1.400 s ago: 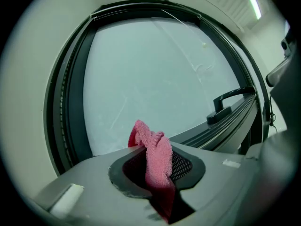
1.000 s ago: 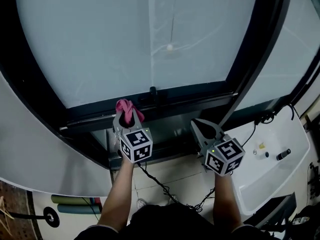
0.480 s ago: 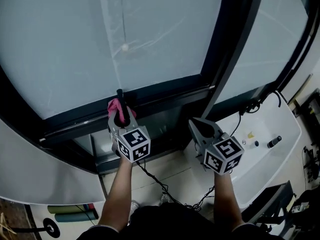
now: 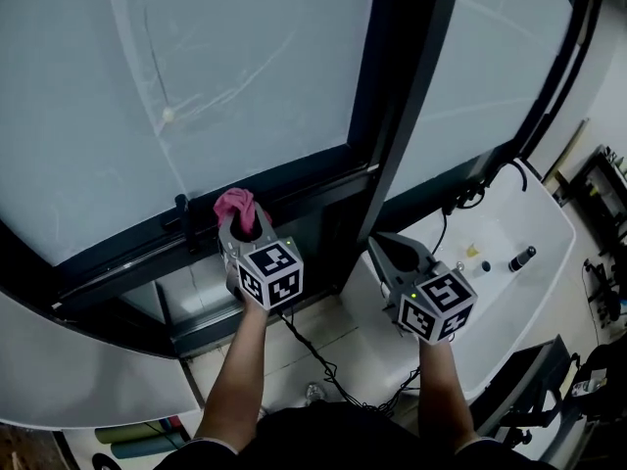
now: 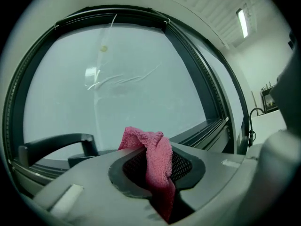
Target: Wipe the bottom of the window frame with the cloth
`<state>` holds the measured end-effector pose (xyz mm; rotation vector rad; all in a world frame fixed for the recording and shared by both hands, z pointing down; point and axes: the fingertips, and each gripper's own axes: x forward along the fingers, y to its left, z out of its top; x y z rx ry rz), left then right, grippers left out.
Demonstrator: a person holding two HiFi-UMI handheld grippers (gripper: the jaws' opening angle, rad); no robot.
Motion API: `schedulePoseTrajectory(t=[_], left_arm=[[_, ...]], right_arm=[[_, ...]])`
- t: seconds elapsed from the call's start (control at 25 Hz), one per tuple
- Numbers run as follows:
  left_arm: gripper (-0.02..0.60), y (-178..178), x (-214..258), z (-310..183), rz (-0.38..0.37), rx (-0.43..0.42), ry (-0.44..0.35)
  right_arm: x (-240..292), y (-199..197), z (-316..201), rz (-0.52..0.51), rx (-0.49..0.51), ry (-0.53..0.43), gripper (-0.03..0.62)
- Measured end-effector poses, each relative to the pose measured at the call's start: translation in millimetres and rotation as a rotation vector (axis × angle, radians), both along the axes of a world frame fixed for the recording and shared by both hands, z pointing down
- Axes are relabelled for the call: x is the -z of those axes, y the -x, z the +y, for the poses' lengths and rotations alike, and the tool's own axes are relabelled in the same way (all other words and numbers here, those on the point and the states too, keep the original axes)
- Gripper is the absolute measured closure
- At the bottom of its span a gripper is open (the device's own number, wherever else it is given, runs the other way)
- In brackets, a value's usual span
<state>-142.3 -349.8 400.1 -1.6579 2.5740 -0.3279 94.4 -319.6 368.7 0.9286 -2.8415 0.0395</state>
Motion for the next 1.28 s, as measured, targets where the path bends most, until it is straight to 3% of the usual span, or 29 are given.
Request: schedulePoseTrajectory(t=[0.2,0.52,1.0,1.08,1.28], left_arm=[[0.494,-45,0,-45,0.047,-0.069,0.031],[0.494,-121,-1,-112,0.055,-0.197,0.096],[0.494,-201,0,-185,0.166,-0.36,0.135],[0.494,-202,4,-185,0.192,-0.375,0.121],[0.495,-188,42,-181,0.209,-0.36,0.0]], right_arm=[[-5,-47,-14,-0.002,-0.094,0.011,0.592],[-7,-106,-28,0.001,-0.216,0.017,0.592],[-20,-162,-35,-0.008,-0.334,0.046,0.592],[-22,-164,-36,-0.009,-0.338,0.048,0.592],[-25,-163,-38,-0.018,-0.331,0.055,0.592]])
